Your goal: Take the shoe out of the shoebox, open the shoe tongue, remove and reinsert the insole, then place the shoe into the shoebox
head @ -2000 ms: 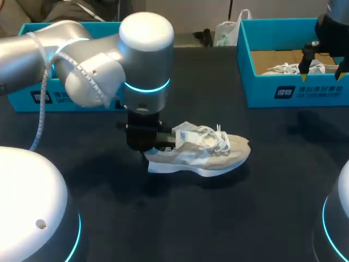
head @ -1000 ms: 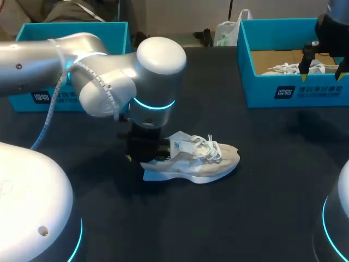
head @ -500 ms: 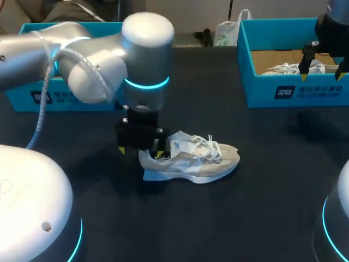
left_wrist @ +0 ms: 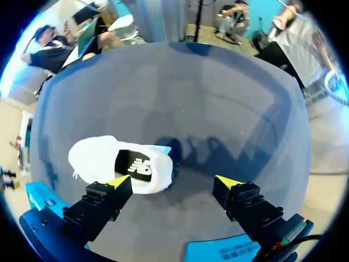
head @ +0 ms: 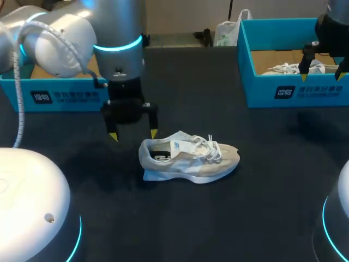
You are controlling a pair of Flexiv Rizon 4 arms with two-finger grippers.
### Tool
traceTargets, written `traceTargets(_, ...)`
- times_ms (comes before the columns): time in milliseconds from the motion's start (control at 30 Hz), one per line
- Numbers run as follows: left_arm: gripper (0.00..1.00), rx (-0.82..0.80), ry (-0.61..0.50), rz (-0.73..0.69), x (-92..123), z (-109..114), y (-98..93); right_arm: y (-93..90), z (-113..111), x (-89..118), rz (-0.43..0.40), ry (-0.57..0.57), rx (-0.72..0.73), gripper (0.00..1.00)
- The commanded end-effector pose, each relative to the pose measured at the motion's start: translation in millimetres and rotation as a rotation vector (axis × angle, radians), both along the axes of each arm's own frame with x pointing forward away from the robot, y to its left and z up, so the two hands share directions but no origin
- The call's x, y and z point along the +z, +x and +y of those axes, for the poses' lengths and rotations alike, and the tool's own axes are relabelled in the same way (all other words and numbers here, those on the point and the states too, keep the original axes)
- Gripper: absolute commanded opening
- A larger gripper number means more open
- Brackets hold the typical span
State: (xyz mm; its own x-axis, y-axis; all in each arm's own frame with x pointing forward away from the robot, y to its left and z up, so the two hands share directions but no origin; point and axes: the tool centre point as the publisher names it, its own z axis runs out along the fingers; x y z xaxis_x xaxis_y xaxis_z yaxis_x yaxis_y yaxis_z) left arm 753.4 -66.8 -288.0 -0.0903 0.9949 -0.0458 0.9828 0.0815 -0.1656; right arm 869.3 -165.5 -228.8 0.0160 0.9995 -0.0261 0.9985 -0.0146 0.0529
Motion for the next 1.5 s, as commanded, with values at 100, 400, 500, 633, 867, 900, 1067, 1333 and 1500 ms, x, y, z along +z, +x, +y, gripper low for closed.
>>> traceTargets(100,1.0,0.169,-0.091,-0.014,19,22,-8.6,-0.2,0,0,-0.001,-0.002,-0.001,1.0)
traceTargets(400,1.0,0.346,-0.062,0.044,29,35,-1.6,-0.2,0,0,-0.001,-0.002,-0.001,1.0)
traceTargets(500,1.0,0.346,-0.062,0.044,29,35,-1.6,-0.2,0,0,-0.001,-0.002,-0.001,1.0)
traceTargets(633,1.0,0.346,-0.062,0.044,29,35,-1.6,-0.2,0,0,-0.001,-0.002,-0.001,1.0)
traceTargets(867,1.0,0.367,-0.051,0.091,27,40,-0.8,-0.2,0,0,-0.001,-0.002,-0.001,1.0)
traceTargets(900,1.0,0.381,-0.051,0.102,25,45,-1.2,-0.2,0,0,-0.001,-0.002,-0.001,1.0)
traceTargets(1067,1.0,0.522,-0.155,0.205,22,62,1.7,-0.2,0,0,-0.001,-0.002,-0.001,1.0)
traceTargets(1333,1.0,0.66,-0.286,0.291,16,81,1.2,-0.2,0,0,-0.001,-0.002,-0.001,1.0)
traceTargets(1500,1.0,0.772,-0.364,0.348,8,93,-2.1,-0.2,0,0,-0.001,-0.002,-0.001,1.0)
